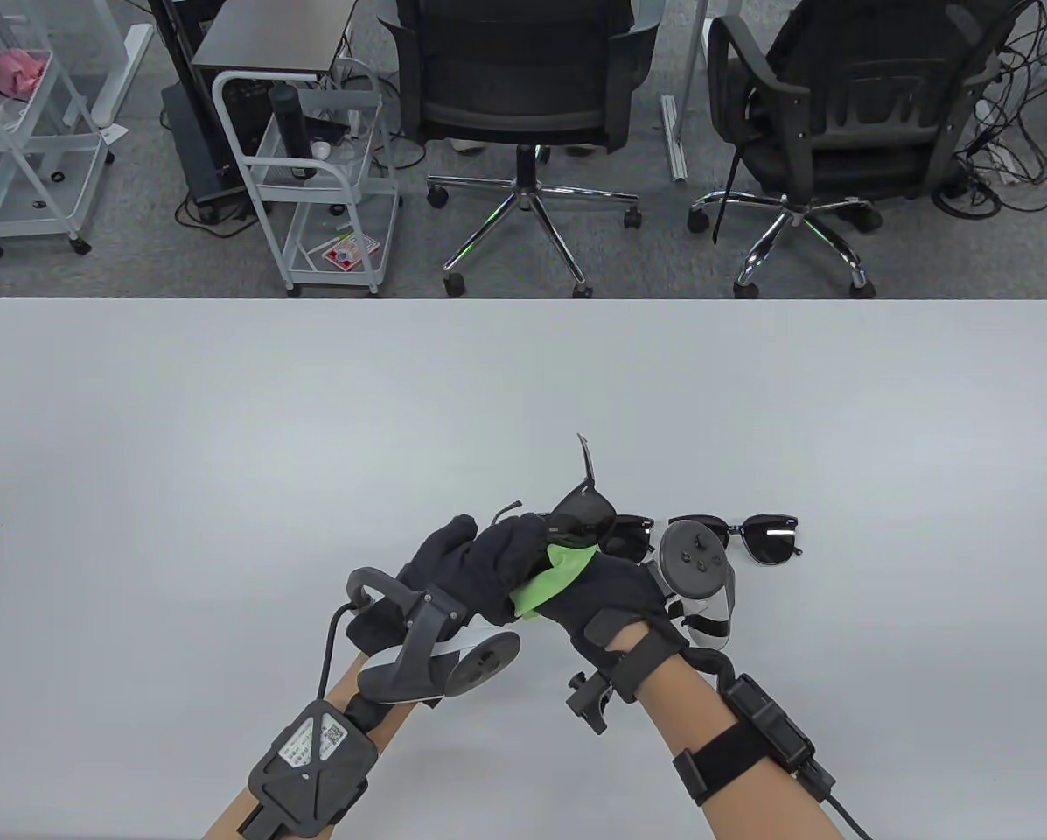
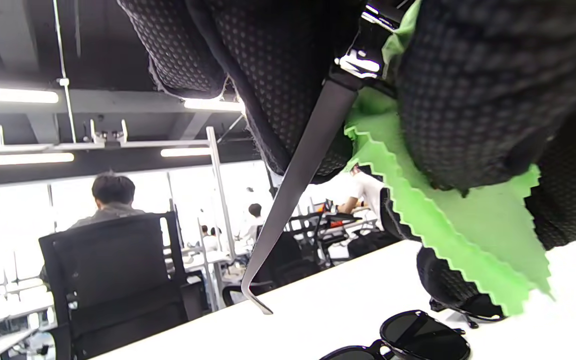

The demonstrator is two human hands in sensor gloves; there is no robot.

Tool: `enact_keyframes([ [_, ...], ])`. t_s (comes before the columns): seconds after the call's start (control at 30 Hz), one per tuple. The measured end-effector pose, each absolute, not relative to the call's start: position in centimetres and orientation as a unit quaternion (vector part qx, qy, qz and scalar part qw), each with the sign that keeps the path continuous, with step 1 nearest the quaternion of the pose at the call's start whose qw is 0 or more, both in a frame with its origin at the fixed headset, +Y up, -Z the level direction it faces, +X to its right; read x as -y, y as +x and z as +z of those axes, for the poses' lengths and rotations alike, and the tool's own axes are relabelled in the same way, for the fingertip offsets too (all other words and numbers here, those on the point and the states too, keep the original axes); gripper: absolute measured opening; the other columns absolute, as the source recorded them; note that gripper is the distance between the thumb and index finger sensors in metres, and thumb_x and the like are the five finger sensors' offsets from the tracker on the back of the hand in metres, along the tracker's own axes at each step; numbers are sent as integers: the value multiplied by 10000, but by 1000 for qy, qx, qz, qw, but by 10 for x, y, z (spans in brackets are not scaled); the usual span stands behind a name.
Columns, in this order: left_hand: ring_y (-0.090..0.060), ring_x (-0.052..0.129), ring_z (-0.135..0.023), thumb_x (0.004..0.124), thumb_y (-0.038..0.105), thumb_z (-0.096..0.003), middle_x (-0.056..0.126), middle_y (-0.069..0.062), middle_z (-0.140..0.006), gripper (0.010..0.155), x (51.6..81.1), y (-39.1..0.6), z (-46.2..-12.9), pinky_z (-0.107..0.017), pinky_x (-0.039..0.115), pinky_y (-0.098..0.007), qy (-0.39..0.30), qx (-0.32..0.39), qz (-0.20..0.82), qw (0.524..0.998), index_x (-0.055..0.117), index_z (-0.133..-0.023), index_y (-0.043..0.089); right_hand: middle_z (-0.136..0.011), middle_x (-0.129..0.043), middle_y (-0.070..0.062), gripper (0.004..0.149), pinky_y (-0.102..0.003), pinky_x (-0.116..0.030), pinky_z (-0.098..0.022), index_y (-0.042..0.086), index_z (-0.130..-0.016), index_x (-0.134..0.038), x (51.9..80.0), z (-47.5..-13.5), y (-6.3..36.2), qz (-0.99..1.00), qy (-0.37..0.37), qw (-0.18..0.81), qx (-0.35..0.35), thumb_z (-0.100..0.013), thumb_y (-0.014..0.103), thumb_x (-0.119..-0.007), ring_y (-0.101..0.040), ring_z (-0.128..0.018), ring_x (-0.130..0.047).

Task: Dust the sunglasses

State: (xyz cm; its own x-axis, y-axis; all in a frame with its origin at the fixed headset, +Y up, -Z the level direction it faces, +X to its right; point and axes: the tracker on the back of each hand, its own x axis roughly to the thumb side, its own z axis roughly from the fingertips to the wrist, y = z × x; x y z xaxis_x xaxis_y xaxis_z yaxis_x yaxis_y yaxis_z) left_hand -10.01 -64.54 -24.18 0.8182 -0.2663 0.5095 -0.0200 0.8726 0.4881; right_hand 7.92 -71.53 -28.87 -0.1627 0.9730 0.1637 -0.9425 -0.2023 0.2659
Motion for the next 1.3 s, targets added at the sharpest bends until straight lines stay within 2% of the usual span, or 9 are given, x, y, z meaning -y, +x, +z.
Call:
enact_keyframes([
  [0.13, 10, 1105, -586, 943, 694, -170, 802, 67, -971, 1052, 648, -85, -233, -680, 794, -372, 290, 273, -118, 910, 570, -1039, 233, -585, -1037, -11, 388, -588, -740, -560, 185, -636, -930, 715, -284, 75, 764, 118, 634, -20, -341, 429, -994, -252, -520, -1055],
  [0.2, 5, 1110, -577, 921, 725, -163, 808, 77, -969, 1051, 646, -82, -232, -676, 795, -381, 293, 264, -133, 909, 583, -1036, 247, -604, -1029, -27, 389, -597, -730, -563, 170, -651, -928, 715, -282, 76, 748, 113, 653, -29, -358, 421, -975, -269, -538, -1045],
  [0.33, -23, 1093, -679, 940, 679, -222, 778, 92, -992, 991, 643, -91, -238, -692, 781, -394, 279, 251, -100, 921, 555, -1046, 285, -838, -926, -119, 456, -648, -651, -585, 93, -849, -830, 713, -281, 76, 699, 171, 688, -90, -462, 333, -820, -386, -766, -926],
  [0.43, -55, 1084, -740, 942, 662, -241, 769, 95, -1001, 968, 643, -102, -244, -700, 776, -402, 249, 235, -45, 939, 552, -1048, 295, -905, -885, -157, 506, -666, -635, -582, 63, -909, -790, 713, -282, 80, 693, 178, 691, -102, -487, 342, -789, -423, -816, -893],
  [0.8, -220, 811, -1025, 953, 480, -290, 554, 141, -1091, 935, 649, -155, -280, -760, 664, -469, 156, 178, -8, 972, 378, -1020, 384, -820, -980, -101, 447, -625, -710, -572, 126, -839, -878, 656, -275, 125, 723, 175, 659, 107, -452, 349, -858, -348, -707, -1009],
  [1.0, -189, 695, -1075, 959, 436, -288, 498, 232, -1103, 927, 655, -165, -287, -792, 614, -447, 138, 224, -27, 964, 348, -984, 481, -919, -918, -56, 472, -628, -690, -603, 176, -898, -819, 624, -266, 141, 811, 242, 469, 254, -464, 359, -841, -329, -799, -960],
  [1.07, -176, 686, -1078, 960, 433, -287, 492, 246, -1103, 927, 656, -164, -286, -798, 611, -436, 138, 235, -35, 961, 345, -978, 496, -940, -905, -41, 485, -635, -683, -608, 193, -908, -810, 625, -267, 137, 828, 260, 435, 242, -458, 371, -841, -340, -823, -942],
  [1.17, -158, 698, -1071, 963, 435, -278, 495, 252, -1100, 927, 655, -163, -285, -798, 623, -411, 147, 248, -45, 957, 349, -970, 507, -970, -870, -78, 532, -672, -654, -608, 161, -932, -783, 630, -272, 121, 829, 334, 427, 137, -442, 348, -868, -399, -847, -905],
  [1.3, -141, 717, -1066, 972, 435, -265, 512, 264, -1091, 925, 652, -158, -280, -800, 633, -391, 173, 268, -73, 945, 366, -959, 521, -993, -837, -102, 596, -694, -632, -607, 142, -956, -748, 633, -270, 103, 850, 375, 356, 97, -418, 356, -893, -411, -879, -875],
])
